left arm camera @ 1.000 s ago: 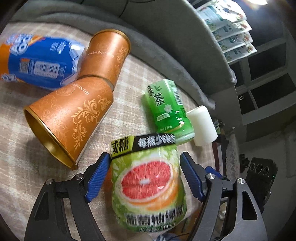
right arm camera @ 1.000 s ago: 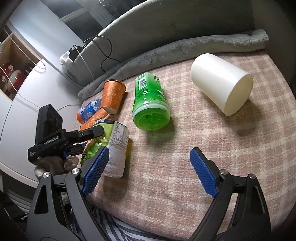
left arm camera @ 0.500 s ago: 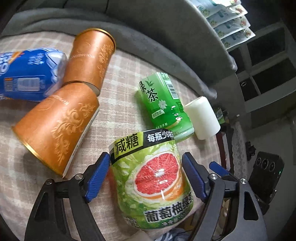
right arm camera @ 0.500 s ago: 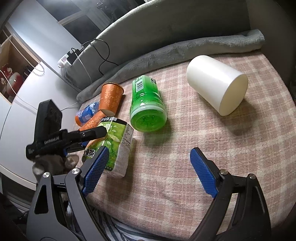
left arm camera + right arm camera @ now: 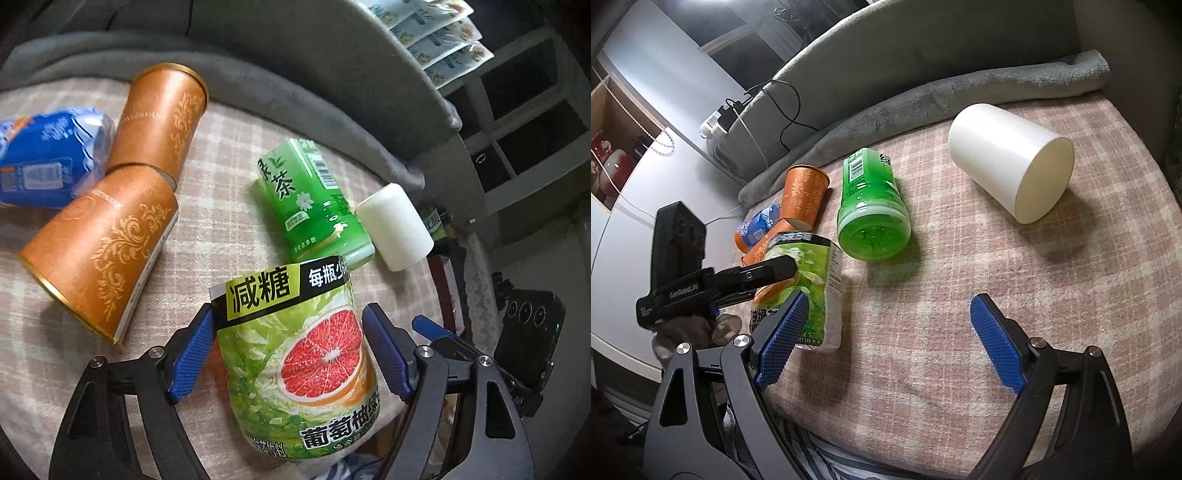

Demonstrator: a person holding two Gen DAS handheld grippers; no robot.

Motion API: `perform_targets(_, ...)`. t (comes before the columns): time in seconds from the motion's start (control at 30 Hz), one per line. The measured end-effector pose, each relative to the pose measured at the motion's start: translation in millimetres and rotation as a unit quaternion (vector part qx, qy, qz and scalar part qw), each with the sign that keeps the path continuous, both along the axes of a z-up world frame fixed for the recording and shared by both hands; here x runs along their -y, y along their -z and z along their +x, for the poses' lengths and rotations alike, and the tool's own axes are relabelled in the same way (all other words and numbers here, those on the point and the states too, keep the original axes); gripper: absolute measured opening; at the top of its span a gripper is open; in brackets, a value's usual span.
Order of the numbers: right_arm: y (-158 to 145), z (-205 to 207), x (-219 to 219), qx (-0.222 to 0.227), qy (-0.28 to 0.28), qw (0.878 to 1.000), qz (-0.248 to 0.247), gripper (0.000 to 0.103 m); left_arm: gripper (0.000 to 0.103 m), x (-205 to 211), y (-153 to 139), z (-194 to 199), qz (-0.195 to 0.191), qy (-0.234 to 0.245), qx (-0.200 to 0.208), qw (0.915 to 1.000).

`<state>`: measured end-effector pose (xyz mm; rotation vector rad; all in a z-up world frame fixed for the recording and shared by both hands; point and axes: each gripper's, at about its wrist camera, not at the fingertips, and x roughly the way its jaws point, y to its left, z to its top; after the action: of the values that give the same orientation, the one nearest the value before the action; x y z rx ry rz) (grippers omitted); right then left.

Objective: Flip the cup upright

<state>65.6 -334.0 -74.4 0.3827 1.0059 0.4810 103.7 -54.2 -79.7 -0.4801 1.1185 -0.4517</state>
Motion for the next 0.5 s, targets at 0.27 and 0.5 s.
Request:
perform_targets(0.27, 0, -1, -2, 0.004, 0.004, 1.0, -0.001, 0.092, 0.079, -2, -18, -18, 0.04, -0.011, 0.064, 0.9971)
perform_targets(0.5, -3, -5, -6, 0.014, 0.006, 1.0, -0.005, 0.092, 0.079, 6, -28, -27, 0.086, -0.017, 0.114, 0.9896)
